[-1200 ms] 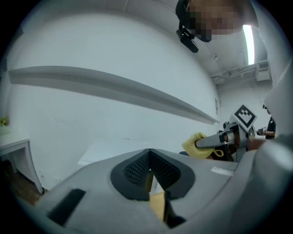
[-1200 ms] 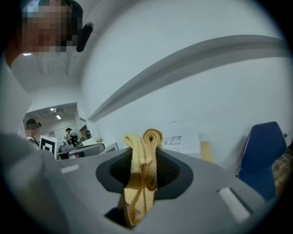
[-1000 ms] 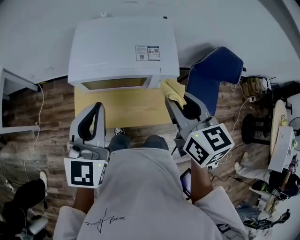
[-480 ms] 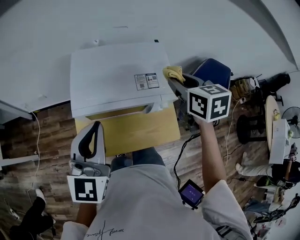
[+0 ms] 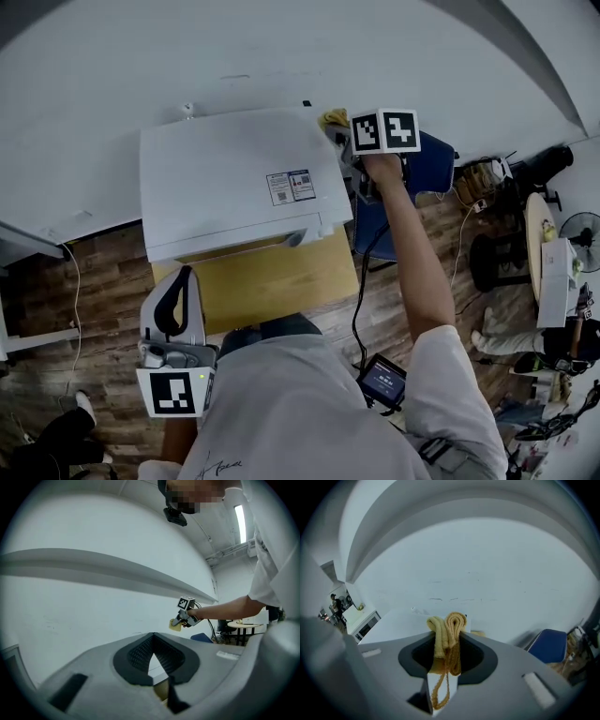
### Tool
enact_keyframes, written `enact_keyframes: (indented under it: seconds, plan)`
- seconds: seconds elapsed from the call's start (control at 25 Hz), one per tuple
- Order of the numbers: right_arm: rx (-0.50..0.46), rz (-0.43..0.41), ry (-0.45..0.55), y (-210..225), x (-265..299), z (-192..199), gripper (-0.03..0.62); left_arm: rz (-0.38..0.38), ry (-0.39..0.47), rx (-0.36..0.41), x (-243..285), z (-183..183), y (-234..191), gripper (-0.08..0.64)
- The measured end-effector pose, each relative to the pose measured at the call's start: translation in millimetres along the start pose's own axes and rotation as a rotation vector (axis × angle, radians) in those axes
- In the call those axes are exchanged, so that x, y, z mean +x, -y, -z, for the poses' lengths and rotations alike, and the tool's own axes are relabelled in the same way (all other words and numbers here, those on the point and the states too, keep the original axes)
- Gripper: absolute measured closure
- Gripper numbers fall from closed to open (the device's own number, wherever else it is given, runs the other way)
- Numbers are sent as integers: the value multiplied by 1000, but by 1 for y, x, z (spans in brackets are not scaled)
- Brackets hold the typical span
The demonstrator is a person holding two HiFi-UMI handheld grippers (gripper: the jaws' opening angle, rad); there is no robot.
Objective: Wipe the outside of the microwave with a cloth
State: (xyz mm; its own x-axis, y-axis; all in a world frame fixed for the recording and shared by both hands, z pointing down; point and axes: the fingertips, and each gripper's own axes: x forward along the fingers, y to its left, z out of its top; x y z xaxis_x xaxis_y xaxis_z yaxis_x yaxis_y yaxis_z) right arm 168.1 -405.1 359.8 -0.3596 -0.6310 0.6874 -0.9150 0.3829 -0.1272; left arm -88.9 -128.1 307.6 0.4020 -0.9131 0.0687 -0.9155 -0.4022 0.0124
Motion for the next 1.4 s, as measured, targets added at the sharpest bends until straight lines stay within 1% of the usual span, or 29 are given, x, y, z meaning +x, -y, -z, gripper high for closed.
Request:
enact_keyframes:
  seconds: [0.16,0.28,0.4,0.52,0.6,0.72,0.8,0.88,0.96,1.08,1.24,1.4]
  plan:
    - [95,-2,1,20,21,-8,477,-14,-6,-32,4,2,-3,569]
    - [158,-7,14,27,32,-14,477,-7,-2,-28,9,3,-5,569]
    - [197,0,16,33,43,-18,477,-10,0,-43,15,1,-4,569]
    - [228,11,7,38,54,-18,477,-1,10,-29,19,1,-4,569]
    - [237,33,-2,43,61,-18,477,-3,4,-31,21,1,-4,569]
    - [240,64,-16,49,68,-17,479,-33,-12,-68,22,2,-8,569]
    - [239,73,-30,48,72,-17,479,-36,-15,-60,21,4,-10,569]
    - [231,72,-42,45,76,-18,479,-34,-12,-49,20,5,-12,569]
    - [221,74,-48,40,79,-18,479,-42,-18,-66,19,6,-12,569]
    - [211,83,-45,37,81,-18,479,-36,-27,-69,18,8,-12,569]
    - [225,62,-45,28,83,-18,480,-38,-22,-80,15,7,-14,569]
    - [221,47,-52,19,85,-18,480,-42,-27,-74,13,6,-15,569]
